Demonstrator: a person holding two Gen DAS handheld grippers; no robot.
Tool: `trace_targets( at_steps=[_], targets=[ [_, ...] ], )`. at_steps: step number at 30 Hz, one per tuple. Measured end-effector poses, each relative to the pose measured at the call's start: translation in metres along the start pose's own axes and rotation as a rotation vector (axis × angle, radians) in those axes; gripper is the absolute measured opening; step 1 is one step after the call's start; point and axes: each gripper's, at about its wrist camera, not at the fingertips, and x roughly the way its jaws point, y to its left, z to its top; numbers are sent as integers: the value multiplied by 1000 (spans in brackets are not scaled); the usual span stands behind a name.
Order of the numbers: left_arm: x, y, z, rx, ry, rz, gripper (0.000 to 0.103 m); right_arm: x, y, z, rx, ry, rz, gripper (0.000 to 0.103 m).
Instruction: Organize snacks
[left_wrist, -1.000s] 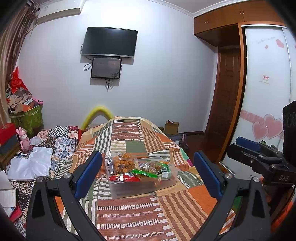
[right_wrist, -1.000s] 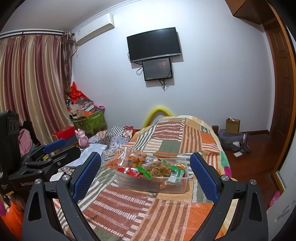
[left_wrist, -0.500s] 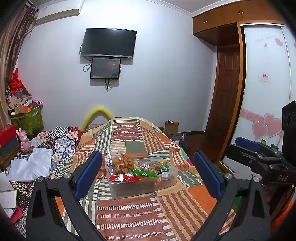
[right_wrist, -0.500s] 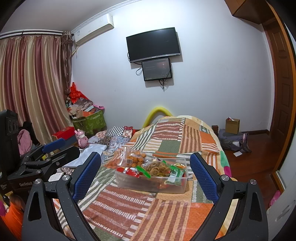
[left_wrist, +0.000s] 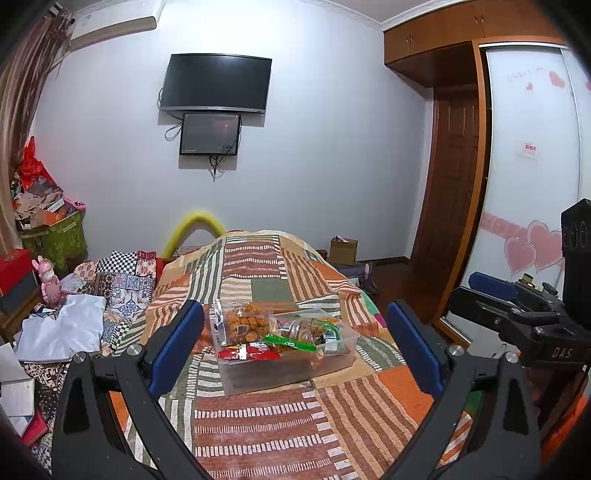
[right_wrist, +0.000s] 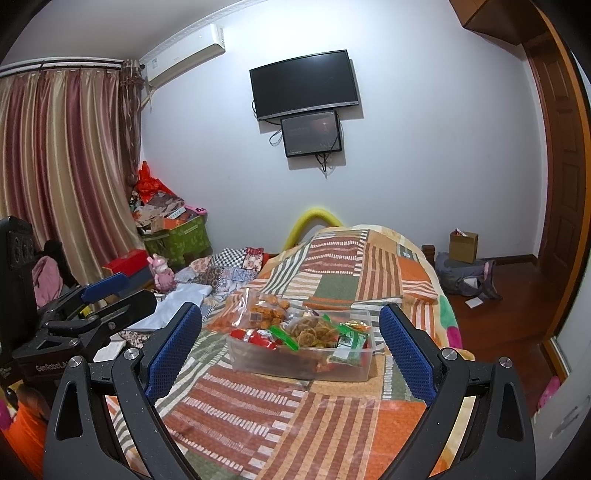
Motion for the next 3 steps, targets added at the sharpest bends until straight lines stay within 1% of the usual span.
trace_targets(
  at_steps=[3],
  targets=[
    [2, 2, -1, -7, 12, 1, 100, 1, -2, -1, 7, 6, -2, 96]
  ],
)
